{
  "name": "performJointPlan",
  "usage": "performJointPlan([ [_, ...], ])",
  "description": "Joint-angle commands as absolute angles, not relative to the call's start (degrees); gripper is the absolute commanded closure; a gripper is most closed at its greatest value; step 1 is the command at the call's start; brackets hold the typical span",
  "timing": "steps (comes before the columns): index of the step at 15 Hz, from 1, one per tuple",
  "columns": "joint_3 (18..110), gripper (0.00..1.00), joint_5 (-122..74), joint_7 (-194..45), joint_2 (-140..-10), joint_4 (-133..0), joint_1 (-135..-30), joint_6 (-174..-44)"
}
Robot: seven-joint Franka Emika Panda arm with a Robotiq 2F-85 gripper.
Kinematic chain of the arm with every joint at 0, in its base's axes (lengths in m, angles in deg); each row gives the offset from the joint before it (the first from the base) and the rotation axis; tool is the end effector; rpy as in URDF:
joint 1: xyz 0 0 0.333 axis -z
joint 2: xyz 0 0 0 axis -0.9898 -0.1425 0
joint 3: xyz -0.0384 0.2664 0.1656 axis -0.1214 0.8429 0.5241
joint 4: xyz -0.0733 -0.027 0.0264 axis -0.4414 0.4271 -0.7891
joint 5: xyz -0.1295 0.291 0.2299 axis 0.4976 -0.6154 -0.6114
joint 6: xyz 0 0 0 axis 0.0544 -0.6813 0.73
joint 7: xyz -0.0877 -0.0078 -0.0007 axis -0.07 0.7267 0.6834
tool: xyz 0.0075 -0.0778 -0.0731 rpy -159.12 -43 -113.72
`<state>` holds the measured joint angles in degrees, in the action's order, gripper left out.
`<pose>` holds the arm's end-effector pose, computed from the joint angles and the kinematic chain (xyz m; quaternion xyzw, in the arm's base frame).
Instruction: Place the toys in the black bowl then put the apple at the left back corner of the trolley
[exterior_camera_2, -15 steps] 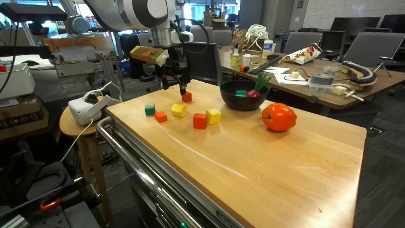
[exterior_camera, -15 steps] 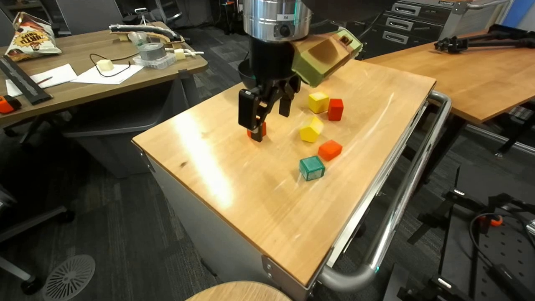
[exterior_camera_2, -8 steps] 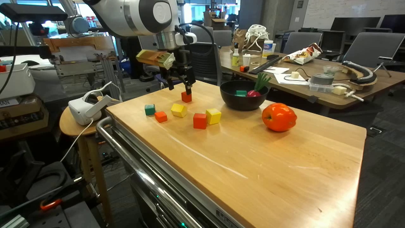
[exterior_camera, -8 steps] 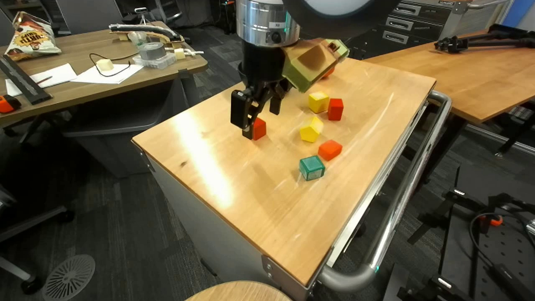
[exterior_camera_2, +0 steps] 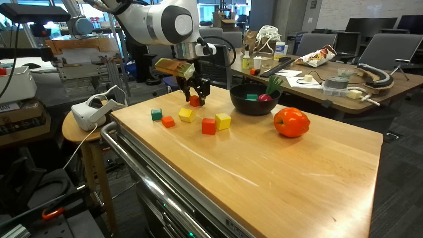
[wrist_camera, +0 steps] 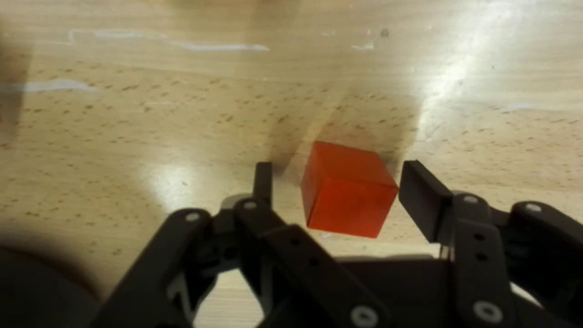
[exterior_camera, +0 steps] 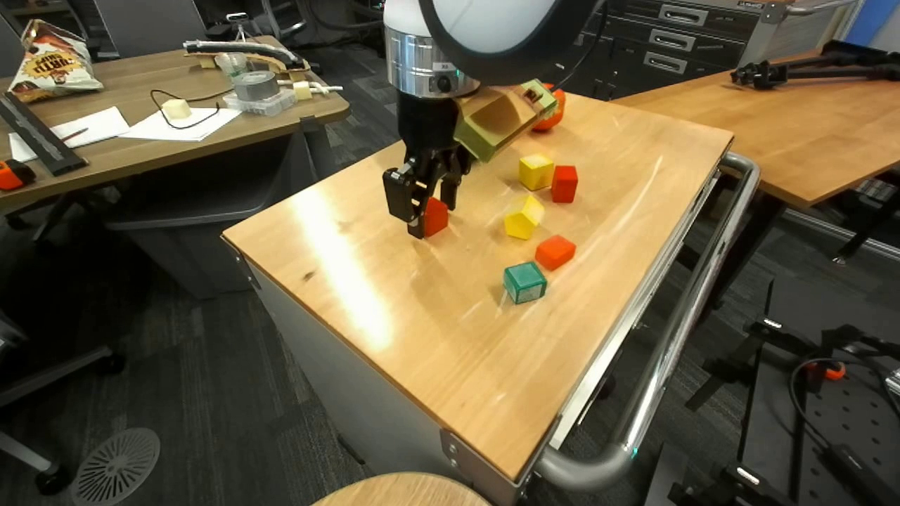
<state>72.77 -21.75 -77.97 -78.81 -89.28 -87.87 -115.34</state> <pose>0.6025 0.1145 0.2865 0.9972 0.0541 0.0519 0.0072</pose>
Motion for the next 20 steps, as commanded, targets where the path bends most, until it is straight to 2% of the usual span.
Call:
performJointPlan([
  [1, 72.89, 0.49, -24.87, -75.08, -80.19, -85.67, -87.17, -113.25],
  [2, 72.41, 0.56, -24.42, -75.79, -80.03, -85.53, -87.45, -113.43],
  [3, 71.66, 0.56, -23.23, -76.89, -79.58, -85.61, -87.9, -114.0],
  [4, 71.02, 0.63, -22.18, -77.45, -78.83, -85.76, -88.18, -114.35],
  [5, 70.09, 0.6, -20.81, -78.38, -77.75, -86.01, -88.44, -115.03],
  [8, 66.67, 0.81, -15.65, -81.72, -73.59, -87.23, -88.55, -119.53],
  [9, 65.95, 0.85, -15.02, -82.19, -71.7, -87.65, -87.89, -120.92],
  [13, 61.67, 0.84, -9.99, -88.22, -68.48, -85.62, -86.86, -124.81],
  [16, 57.83, 0.84, 2.54, -100.32, -72.14, -81.97, -88.18, -129.0],
  [20, 46.15, 0.84, 18.38, -118.31, -81.23, -74.21, -97.53, -129.42],
])
